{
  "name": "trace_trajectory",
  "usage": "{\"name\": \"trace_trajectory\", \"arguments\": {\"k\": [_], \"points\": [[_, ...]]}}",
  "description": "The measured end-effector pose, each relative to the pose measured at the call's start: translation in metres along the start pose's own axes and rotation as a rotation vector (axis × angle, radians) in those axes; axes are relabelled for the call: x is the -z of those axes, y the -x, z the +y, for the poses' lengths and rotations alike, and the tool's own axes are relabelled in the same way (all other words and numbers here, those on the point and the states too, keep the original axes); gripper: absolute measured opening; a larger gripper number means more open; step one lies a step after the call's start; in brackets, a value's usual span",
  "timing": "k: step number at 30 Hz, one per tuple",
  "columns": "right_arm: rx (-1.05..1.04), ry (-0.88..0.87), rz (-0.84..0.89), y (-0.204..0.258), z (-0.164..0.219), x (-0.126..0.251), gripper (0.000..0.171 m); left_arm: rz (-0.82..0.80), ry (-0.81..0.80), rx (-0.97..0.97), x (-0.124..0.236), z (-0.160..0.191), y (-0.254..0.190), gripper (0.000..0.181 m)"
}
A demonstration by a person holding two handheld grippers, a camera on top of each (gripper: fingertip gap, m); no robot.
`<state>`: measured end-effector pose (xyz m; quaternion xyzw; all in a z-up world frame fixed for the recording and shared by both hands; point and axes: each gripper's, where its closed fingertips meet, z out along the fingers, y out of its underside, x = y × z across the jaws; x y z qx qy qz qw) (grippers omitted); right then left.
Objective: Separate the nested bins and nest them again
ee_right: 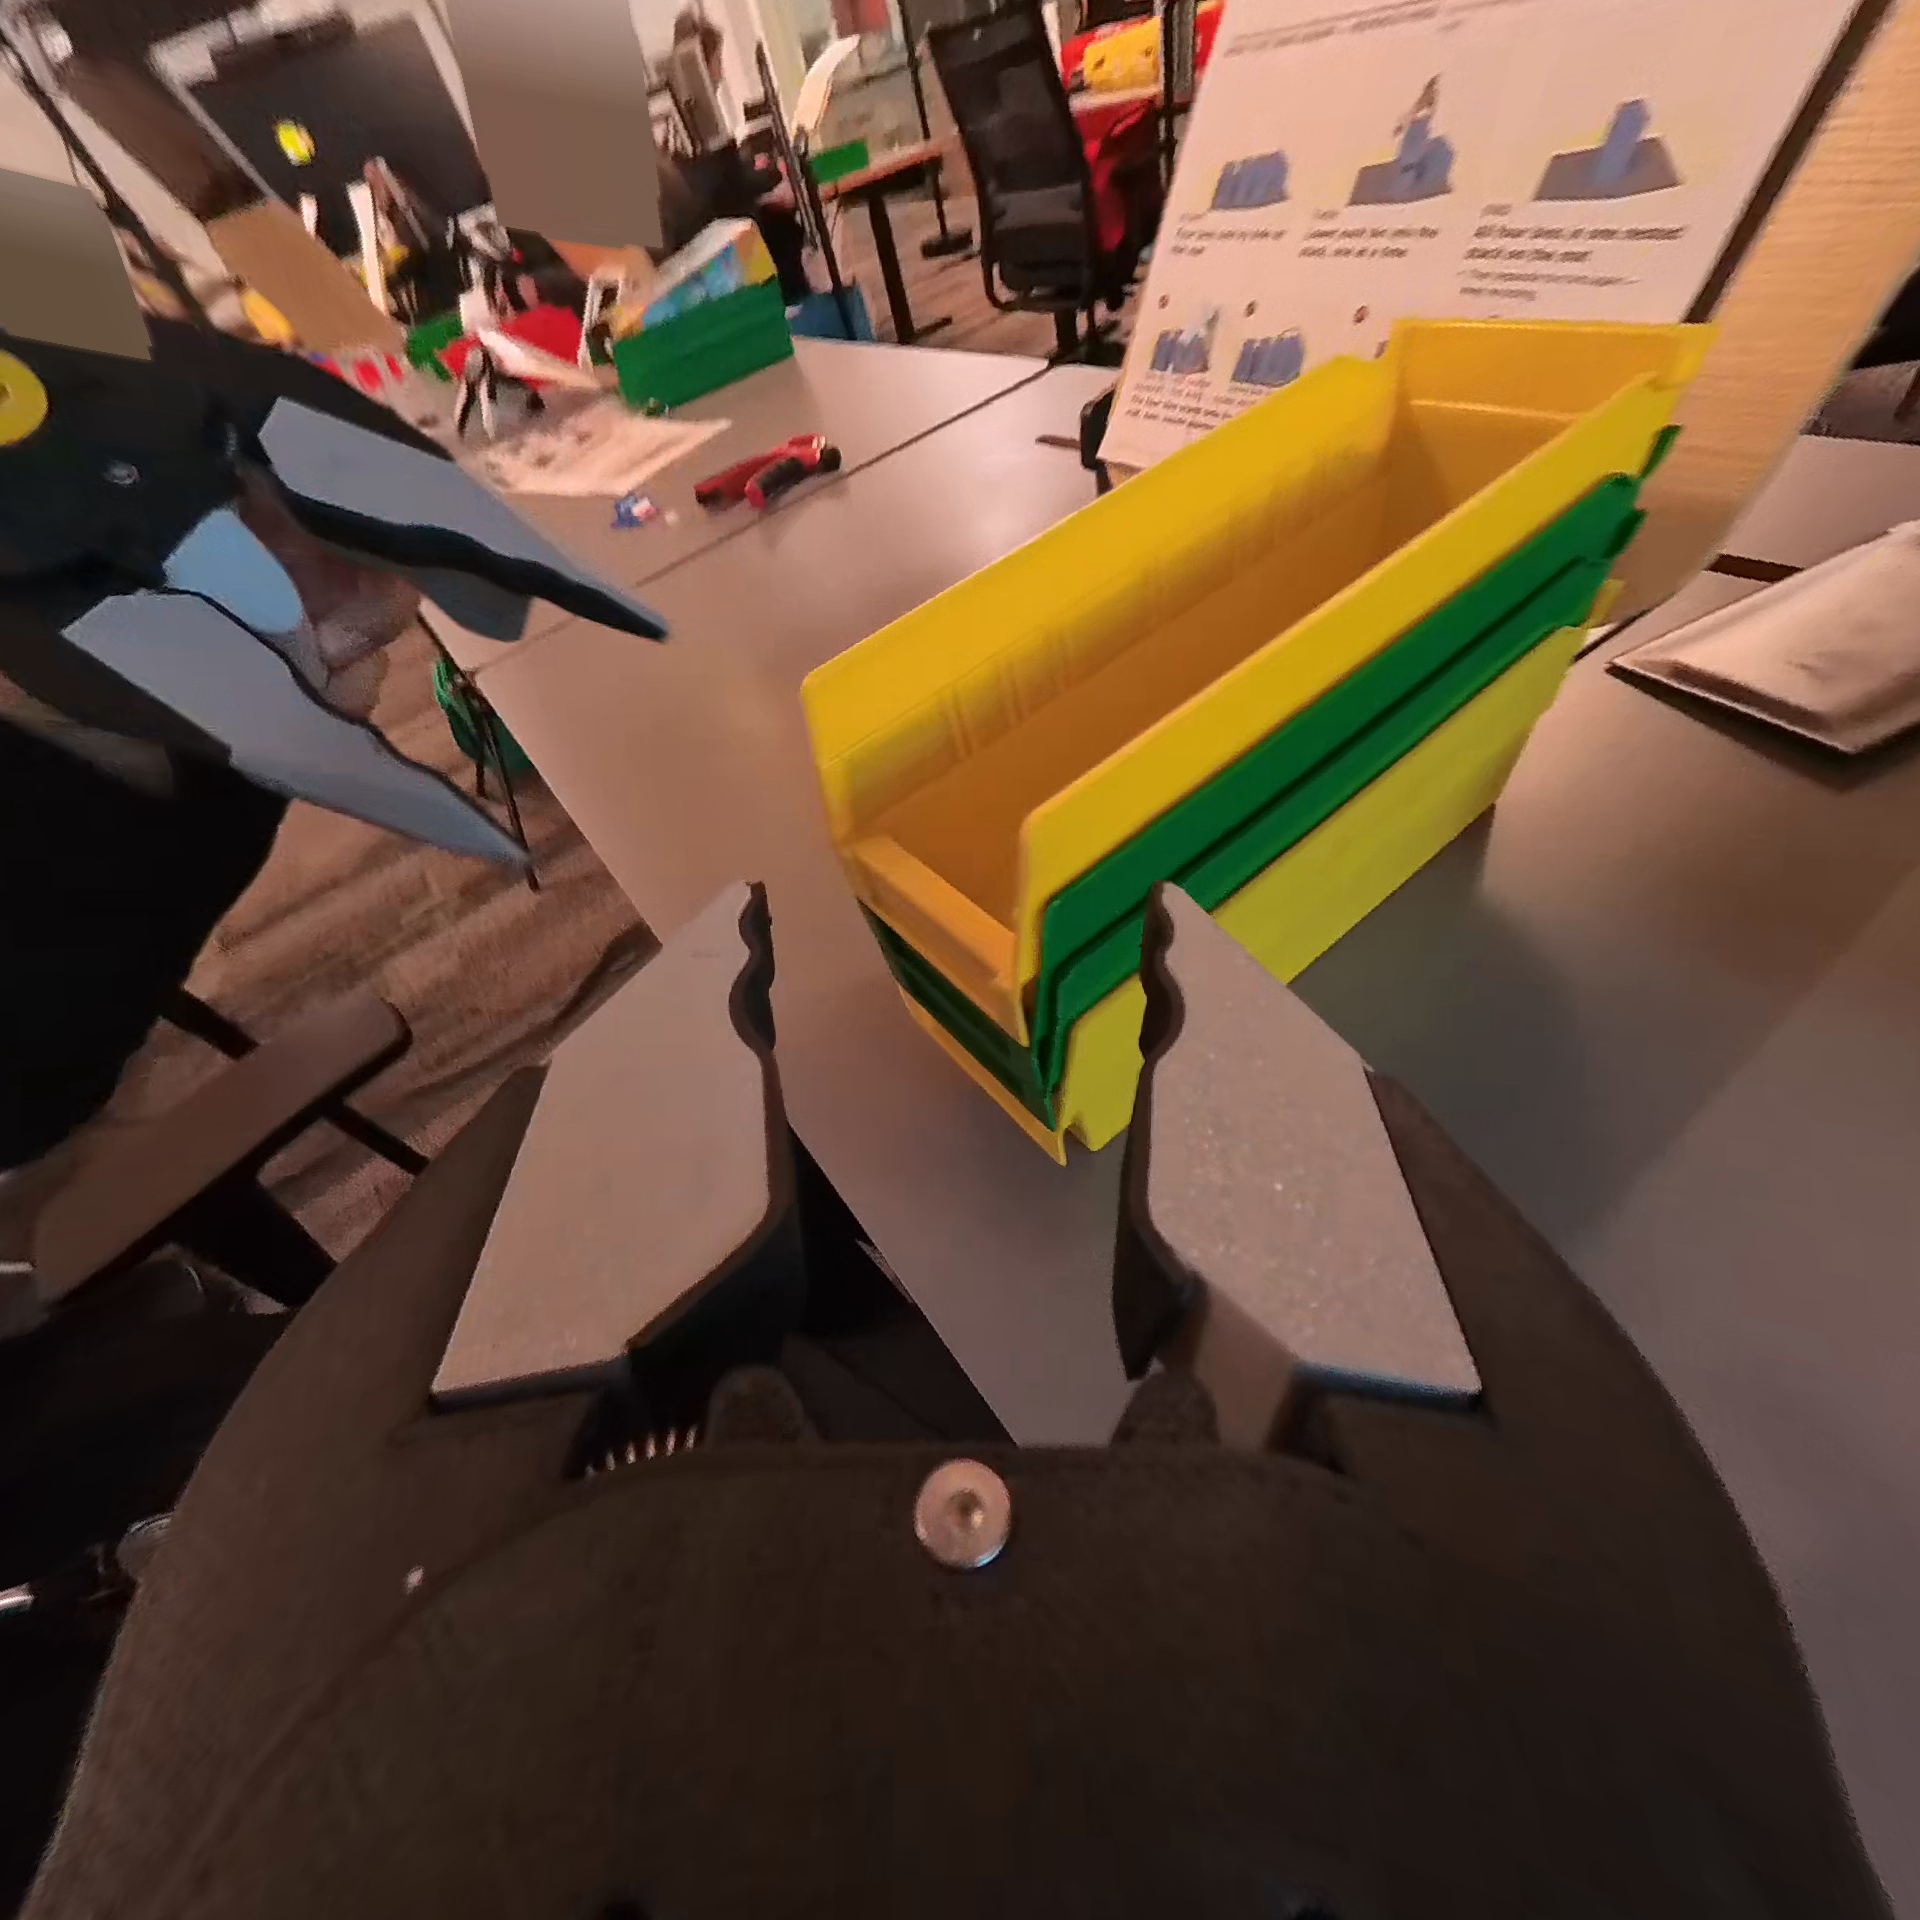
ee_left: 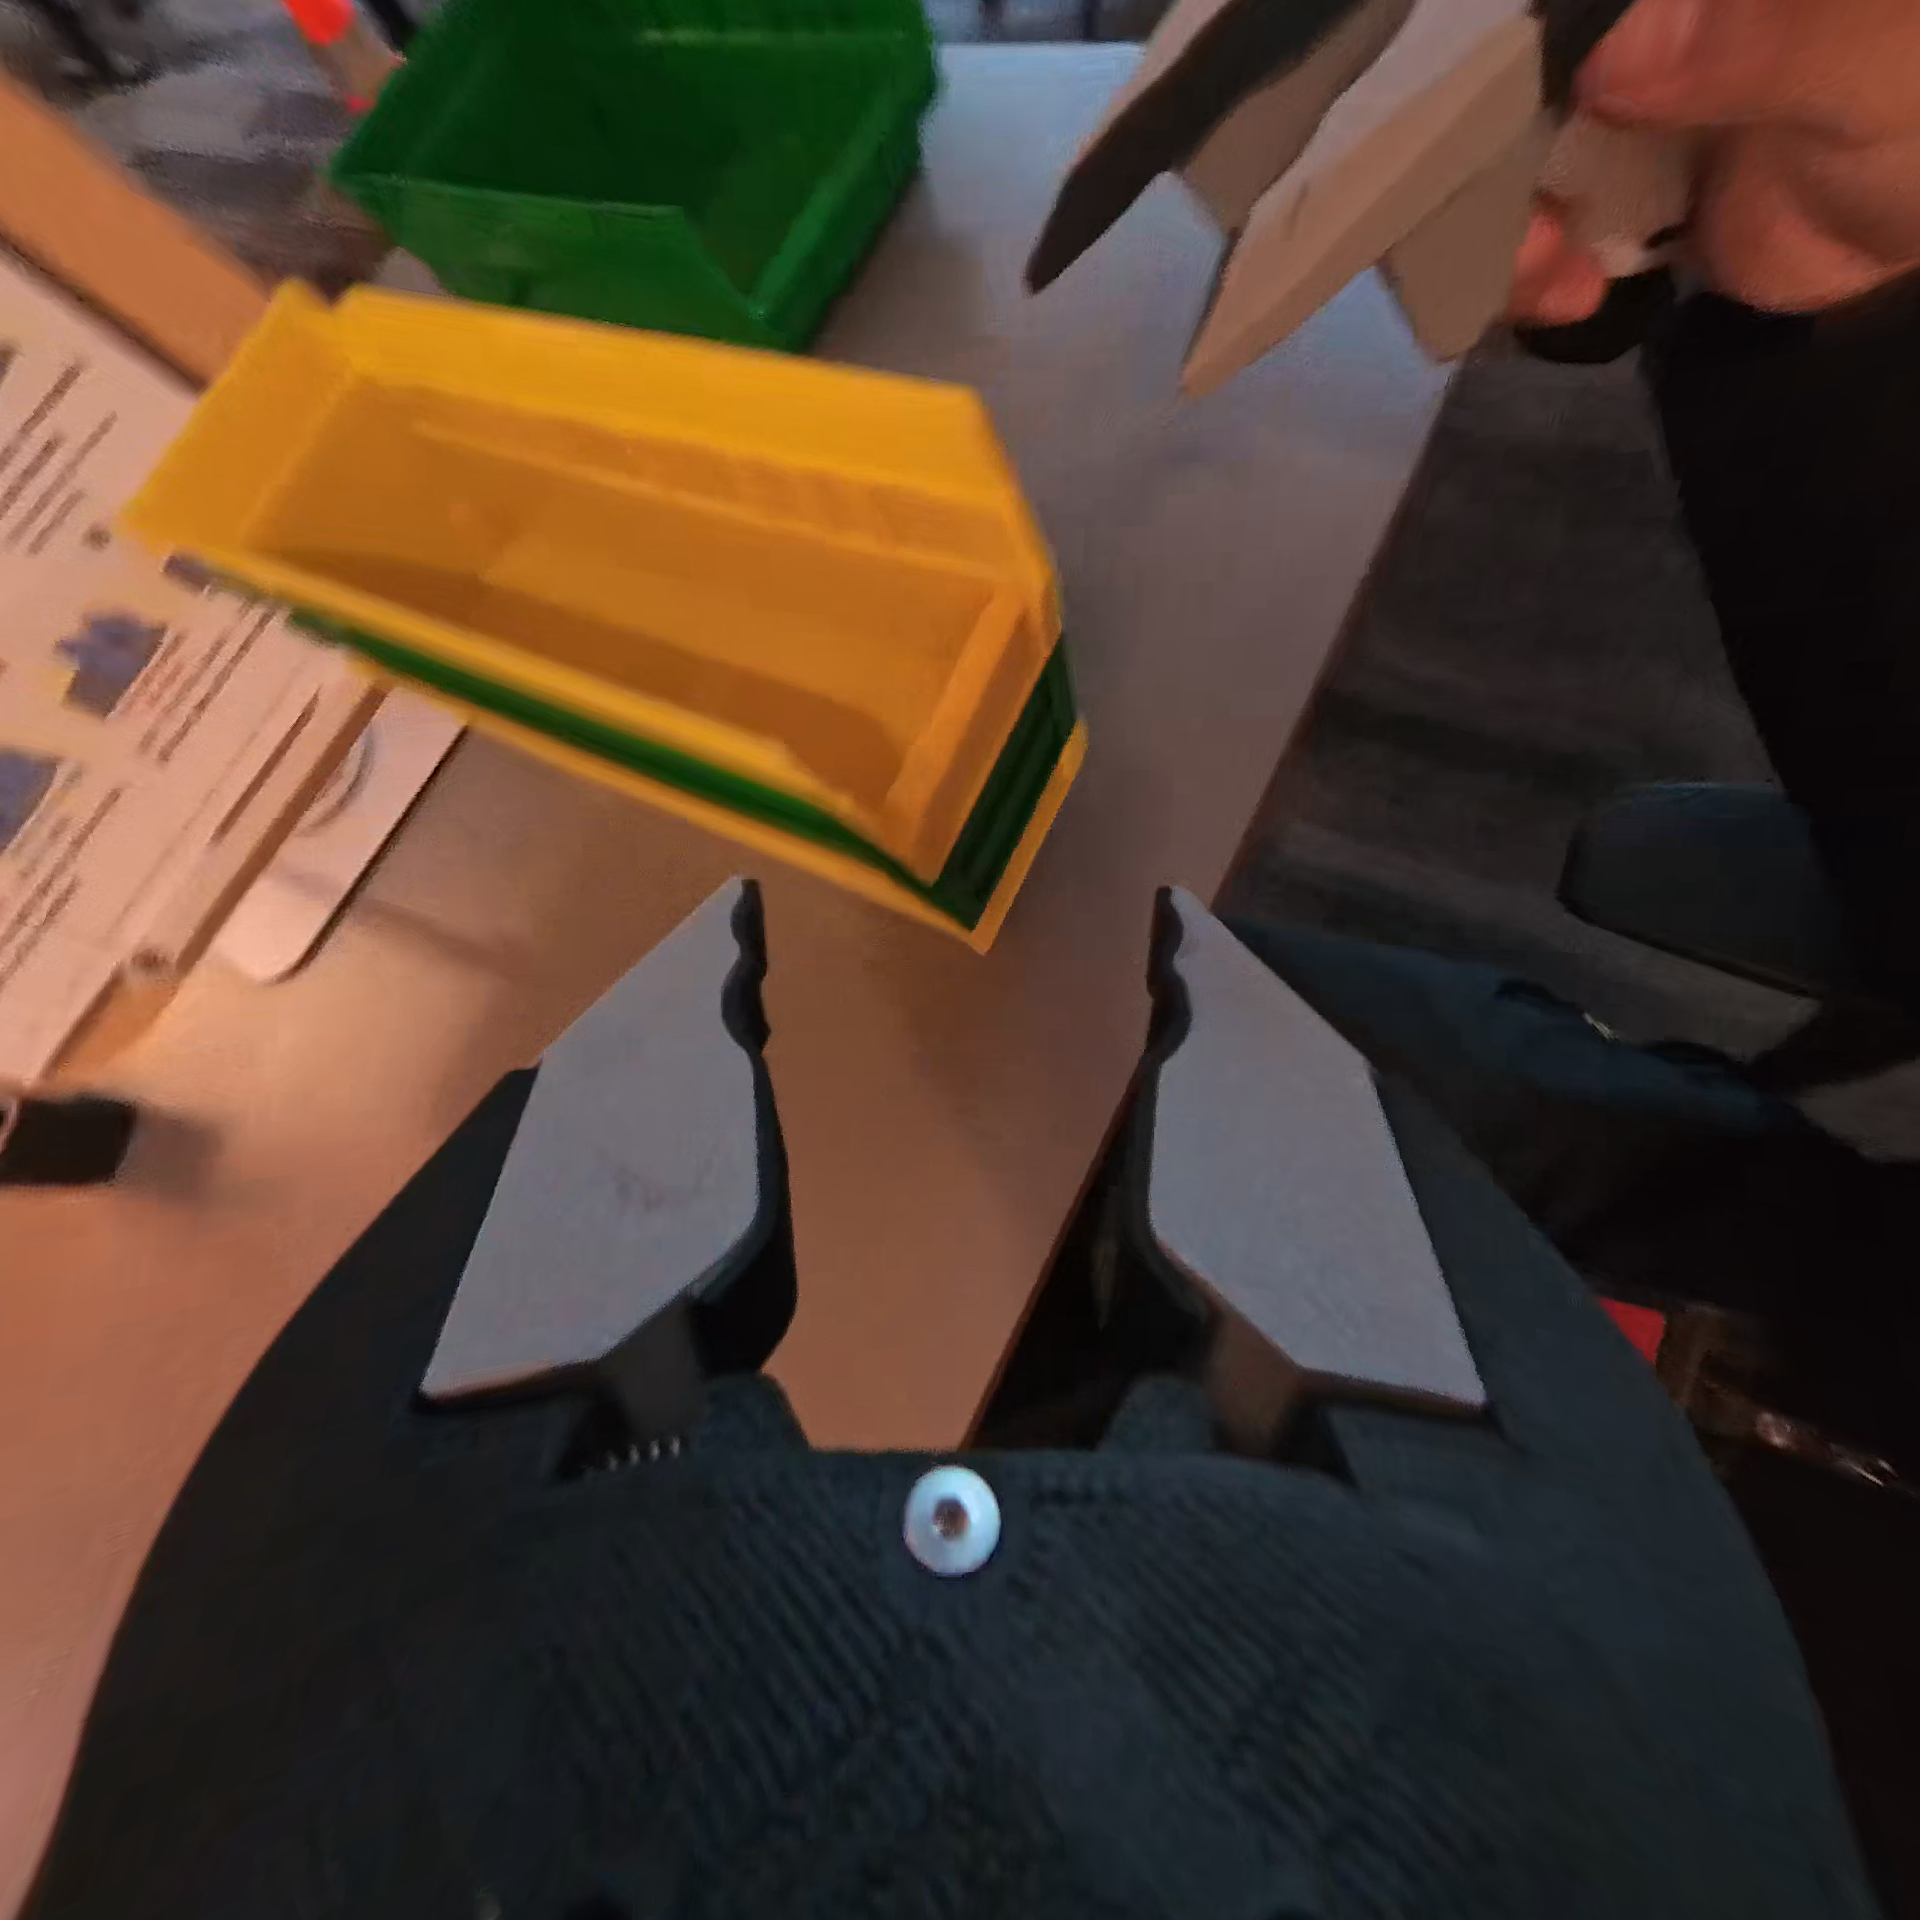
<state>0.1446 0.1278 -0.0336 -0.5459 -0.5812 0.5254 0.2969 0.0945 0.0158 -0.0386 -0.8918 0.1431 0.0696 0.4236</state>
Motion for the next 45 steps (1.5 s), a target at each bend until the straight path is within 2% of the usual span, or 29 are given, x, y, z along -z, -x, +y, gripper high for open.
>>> {"name": "trace_trajectory", "arguments": {"k": [4,8,13,17,21,23,24,25,35,40,45], "points": [[0.009,0.024,0.063,0.000,0.000,-0.014,0.079,-0.169,-0.113,0.165,0.038,0.045,0.040,0.075],[-0.061,-0.018,0.176,-0.012,-0.008,-0.024,0.083,-0.293,-0.230,0.326,0.078,0.067,0.079,0.081],[-0.025,-0.011,0.213,-0.010,-0.006,-0.041,0.089,-0.342,-0.416,0.395,0.125,0.073,0.102,0.079],[-0.047,0.082,0.293,-0.027,0.019,-0.057,0.089,-0.321,-0.516,0.410,0.138,0.096,0.106,0.070],[-0.069,0.167,0.313,-0.034,0.043,-0.080,0.083,-0.324,-0.478,0.470,0.147,0.119,0.128,0.071],[-0.051,0.170,0.350,-0.037,0.044,-0.086,0.066,-0.307,-0.551,0.487,0.157,0.118,0.132,0.070],[-0.031,0.192,0.408,-0.042,0.046,-0.083,0.042,-0.284,-0.566,0.498,0.159,0.117,0.132,0.071],[-0.004,0.215,0.433,-0.042,0.048,-0.081,0.033,-0.258,-0.568,0.506,0.160,0.118,0.132,0.072],[0.045,0.252,0.263,0.008,0.053,-0.103,0.032,-0.149,-0.562,0.499,0.151,0.106,0.115,0.073],[0.081,0.224,0.158,0.035,0.052,-0.126,0.034,-0.094,-0.615,0.511,0.156,0.094,0.104,0.070],[0.094,0.206,0.051,0.057,0.052,-0.142,0.032,0.070,-0.713,0.512,0.171,0.074,0.080,0.068]]}}
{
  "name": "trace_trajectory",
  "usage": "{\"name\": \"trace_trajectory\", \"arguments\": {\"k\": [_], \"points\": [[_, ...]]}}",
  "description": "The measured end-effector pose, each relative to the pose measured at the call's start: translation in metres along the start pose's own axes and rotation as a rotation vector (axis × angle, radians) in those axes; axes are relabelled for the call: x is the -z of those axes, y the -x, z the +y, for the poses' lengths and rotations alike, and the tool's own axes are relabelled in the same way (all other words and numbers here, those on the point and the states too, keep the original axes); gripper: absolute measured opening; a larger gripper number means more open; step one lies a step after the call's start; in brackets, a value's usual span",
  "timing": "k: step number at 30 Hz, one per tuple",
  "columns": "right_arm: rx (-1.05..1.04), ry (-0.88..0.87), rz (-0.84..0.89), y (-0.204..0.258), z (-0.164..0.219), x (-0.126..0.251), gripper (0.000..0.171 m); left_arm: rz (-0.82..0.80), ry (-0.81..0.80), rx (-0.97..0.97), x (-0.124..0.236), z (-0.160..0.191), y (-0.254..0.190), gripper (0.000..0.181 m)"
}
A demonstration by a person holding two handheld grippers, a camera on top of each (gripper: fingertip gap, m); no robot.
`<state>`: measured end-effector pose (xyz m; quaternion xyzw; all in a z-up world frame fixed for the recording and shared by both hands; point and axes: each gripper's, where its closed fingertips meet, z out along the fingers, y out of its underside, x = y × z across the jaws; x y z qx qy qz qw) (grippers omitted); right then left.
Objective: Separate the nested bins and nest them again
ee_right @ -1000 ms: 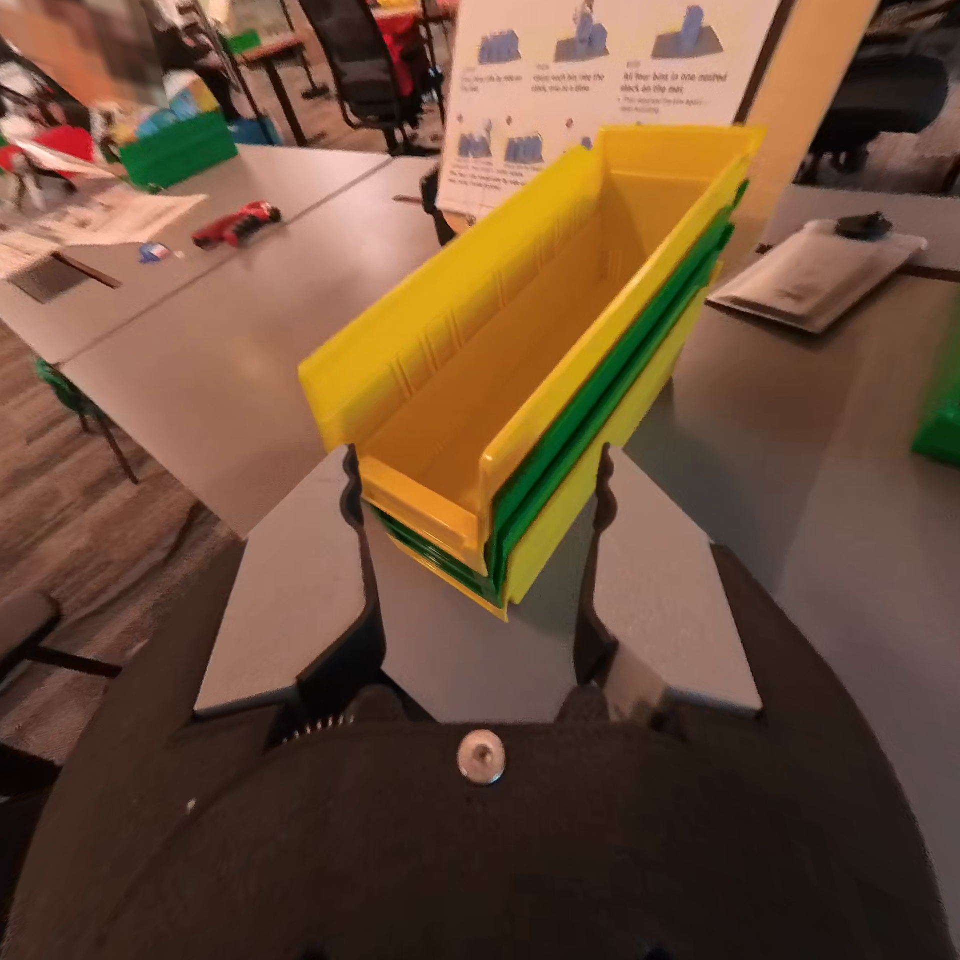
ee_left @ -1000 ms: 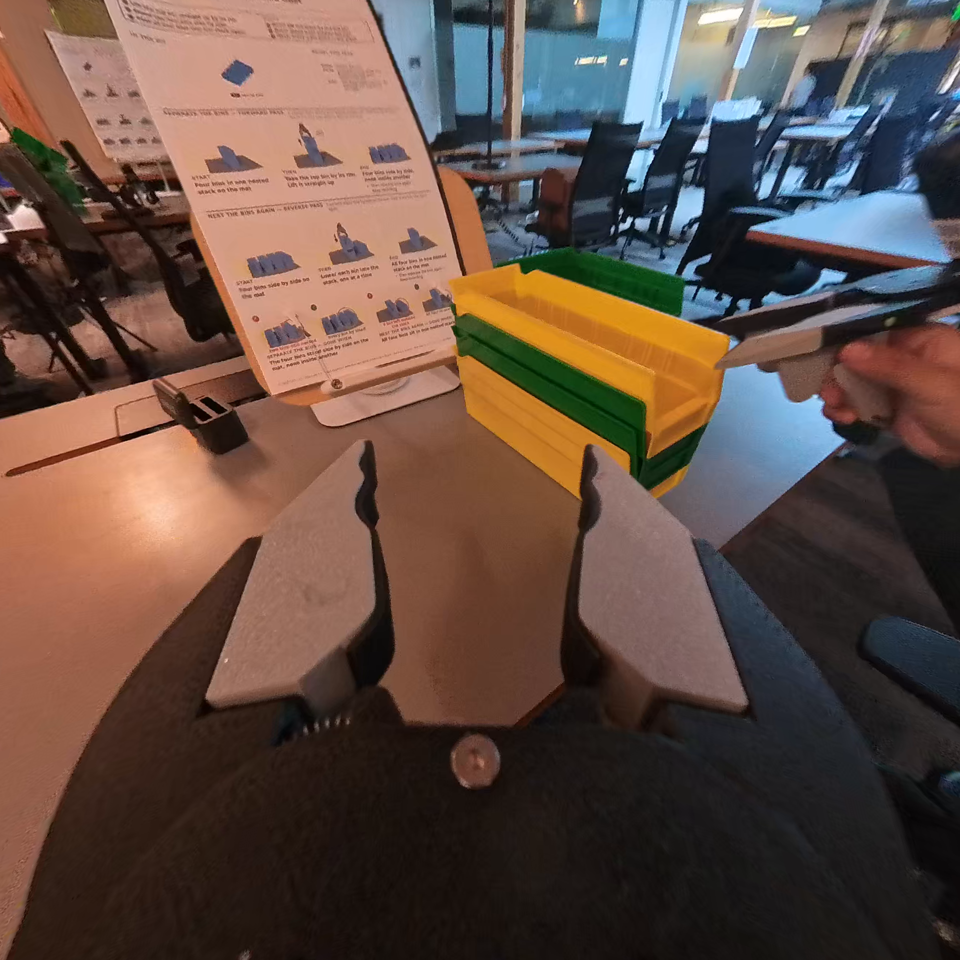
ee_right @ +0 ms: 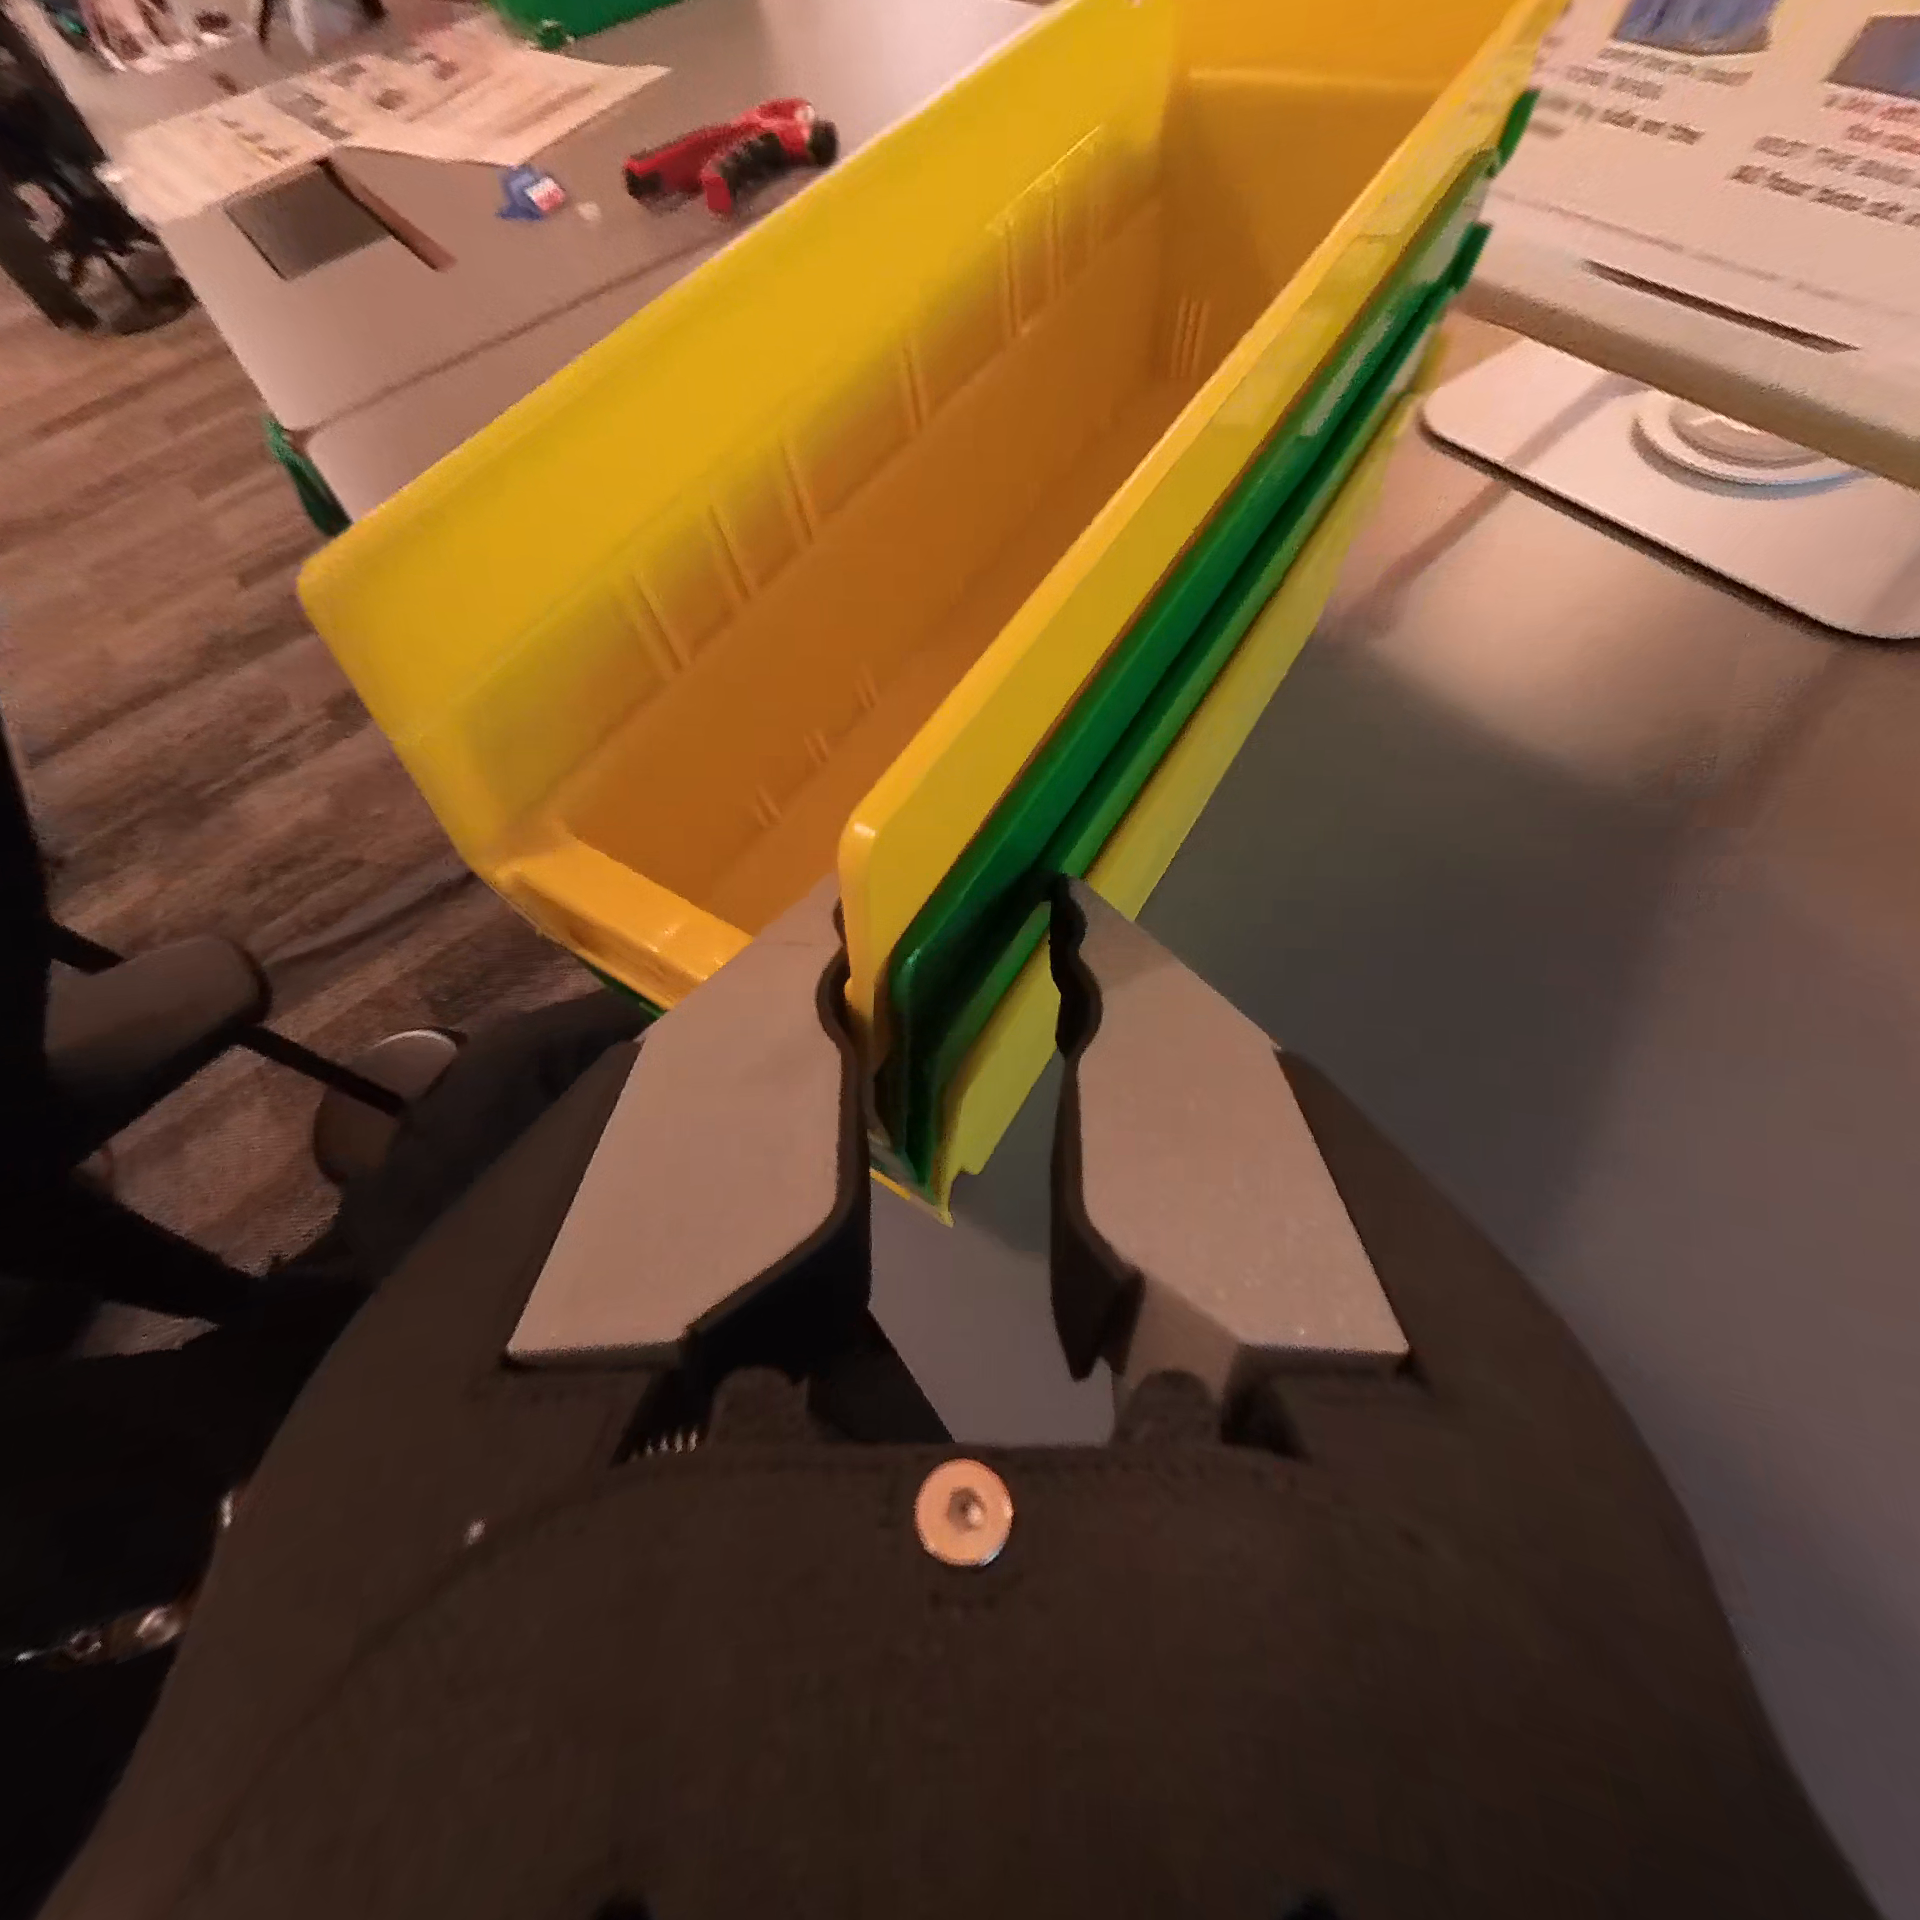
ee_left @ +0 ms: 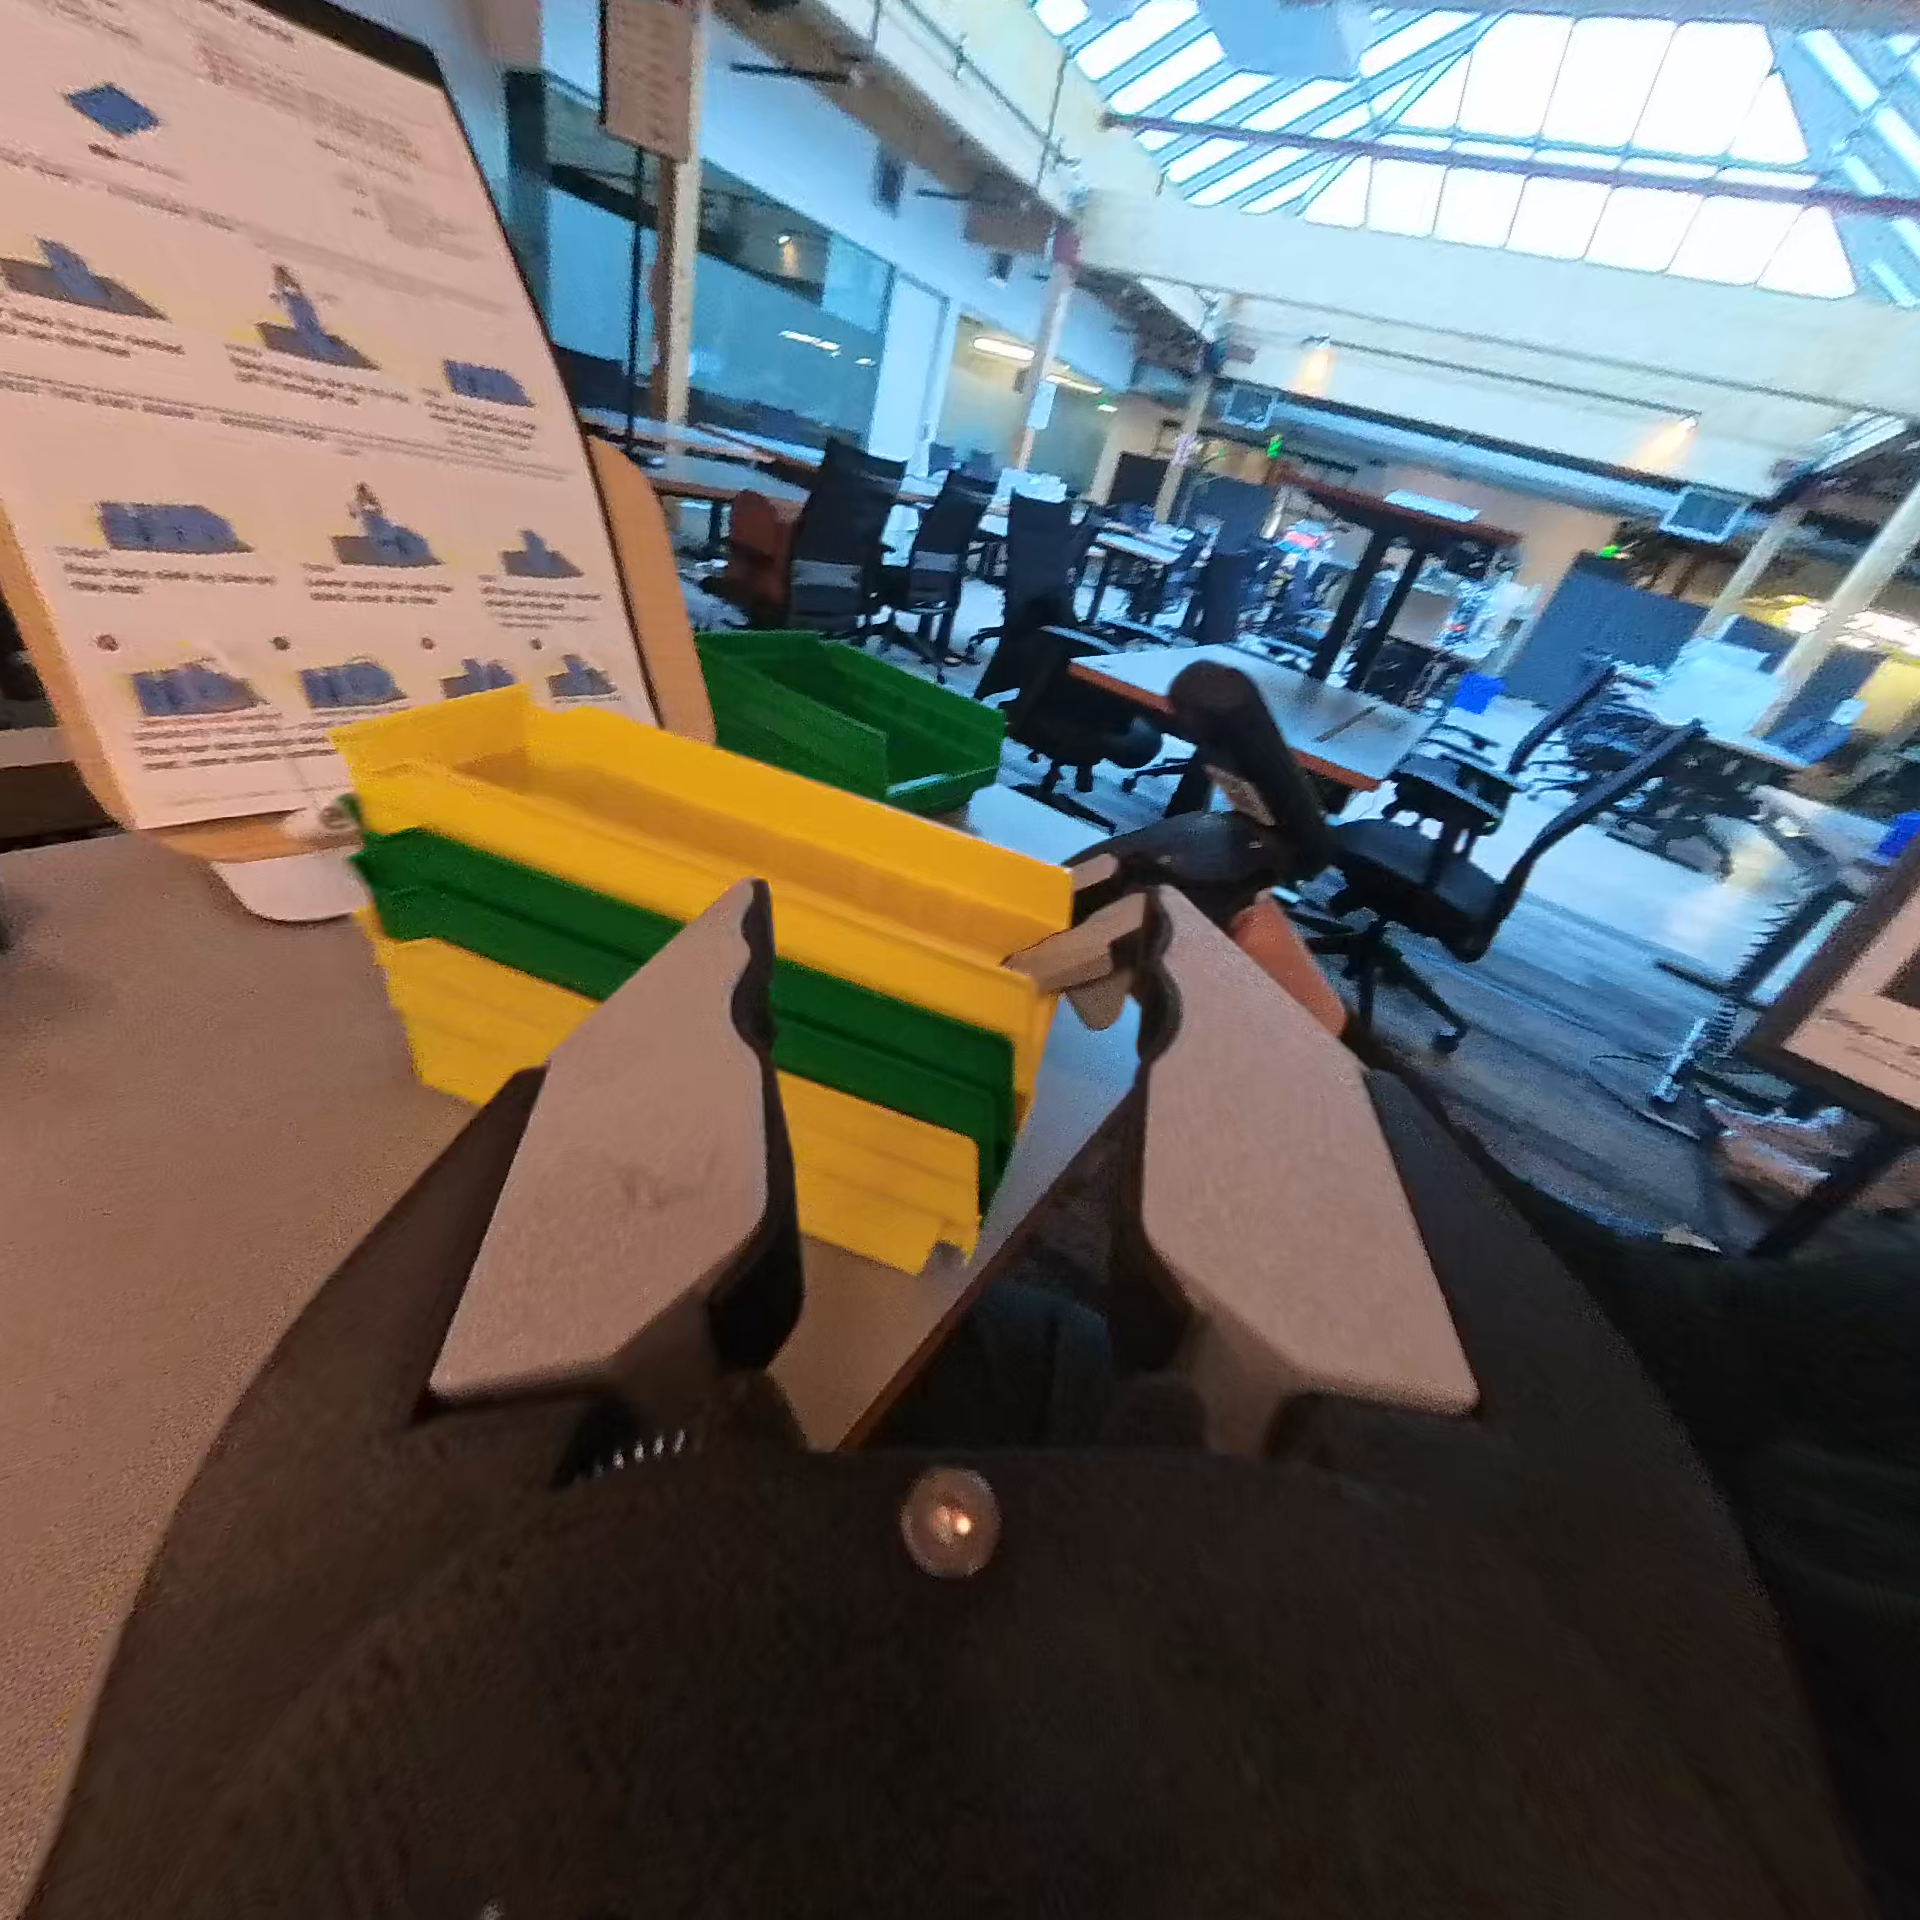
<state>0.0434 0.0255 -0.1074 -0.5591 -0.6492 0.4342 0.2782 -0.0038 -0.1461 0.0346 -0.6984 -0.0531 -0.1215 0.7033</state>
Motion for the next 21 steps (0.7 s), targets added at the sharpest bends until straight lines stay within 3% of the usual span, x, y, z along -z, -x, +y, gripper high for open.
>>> {"name": "trace_trajectory", "arguments": {"k": [12,15,21], "points": [[0.076,0.066,-0.084,0.030,-0.027,-0.062,0.032,-0.119,-0.042,-0.032,0.029,-0.011,0.029,0.074],[0.084,0.064,-0.098,0.034,-0.036,-0.079,0.033,-0.076,-0.087,-0.004,0.040,-0.020,0.026,0.073],[0.149,0.017,-0.034,0.033,-0.043,-0.068,0.030,-0.125,-0.121,0.021,0.060,-0.024,0.043,0.072]]}}
